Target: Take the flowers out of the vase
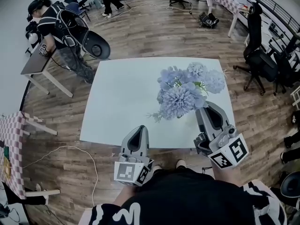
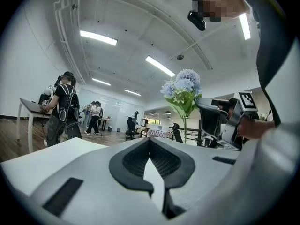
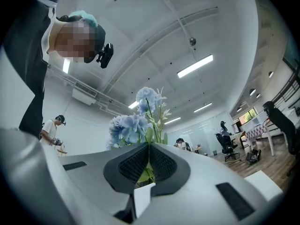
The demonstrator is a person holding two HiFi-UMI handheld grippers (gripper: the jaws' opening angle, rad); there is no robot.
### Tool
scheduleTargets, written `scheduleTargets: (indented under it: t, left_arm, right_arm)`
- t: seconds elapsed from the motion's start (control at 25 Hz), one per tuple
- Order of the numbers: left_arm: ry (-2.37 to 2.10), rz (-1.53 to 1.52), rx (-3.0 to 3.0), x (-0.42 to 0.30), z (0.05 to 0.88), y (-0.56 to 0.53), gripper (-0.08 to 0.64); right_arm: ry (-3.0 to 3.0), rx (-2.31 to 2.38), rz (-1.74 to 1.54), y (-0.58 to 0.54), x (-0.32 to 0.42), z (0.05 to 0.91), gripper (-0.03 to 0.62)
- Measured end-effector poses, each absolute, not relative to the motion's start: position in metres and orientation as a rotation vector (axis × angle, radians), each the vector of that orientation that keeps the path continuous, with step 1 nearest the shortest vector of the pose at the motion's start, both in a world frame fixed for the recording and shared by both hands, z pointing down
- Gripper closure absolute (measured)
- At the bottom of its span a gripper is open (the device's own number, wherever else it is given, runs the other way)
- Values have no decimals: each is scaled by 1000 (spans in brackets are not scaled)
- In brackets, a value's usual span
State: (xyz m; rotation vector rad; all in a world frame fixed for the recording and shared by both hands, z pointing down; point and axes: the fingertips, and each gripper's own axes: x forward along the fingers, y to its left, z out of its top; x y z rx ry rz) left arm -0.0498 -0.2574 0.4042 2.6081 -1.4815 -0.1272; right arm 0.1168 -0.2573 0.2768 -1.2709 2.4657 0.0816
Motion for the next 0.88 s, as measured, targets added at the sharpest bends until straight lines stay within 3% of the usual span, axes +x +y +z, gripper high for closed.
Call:
scheduleTargets:
  t: [0.88]
  left_arm:
    - [-1578,-174,2535,-113,408,-247,555]
  right_arm:
    - [2453,-1225,206,-254,66,244,571]
